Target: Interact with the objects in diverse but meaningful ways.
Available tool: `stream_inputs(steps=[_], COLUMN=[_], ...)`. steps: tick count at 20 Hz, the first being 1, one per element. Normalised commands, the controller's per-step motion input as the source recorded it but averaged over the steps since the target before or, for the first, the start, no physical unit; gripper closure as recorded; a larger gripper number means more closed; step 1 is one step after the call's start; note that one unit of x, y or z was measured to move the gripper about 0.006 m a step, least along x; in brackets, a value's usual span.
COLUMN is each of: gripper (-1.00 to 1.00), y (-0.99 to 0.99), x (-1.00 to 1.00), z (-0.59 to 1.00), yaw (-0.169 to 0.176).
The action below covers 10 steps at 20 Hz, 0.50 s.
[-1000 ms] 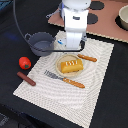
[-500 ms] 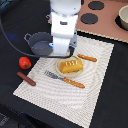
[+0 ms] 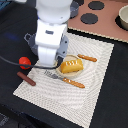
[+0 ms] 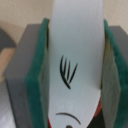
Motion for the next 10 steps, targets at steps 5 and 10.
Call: stream_inputs(steps=[5,10], gripper=[1.00,1.00], y=[-0.67,-0.55], x=[0.51,0.54], z=[0.07,0.01], yaw=[-0.079,-0.072])
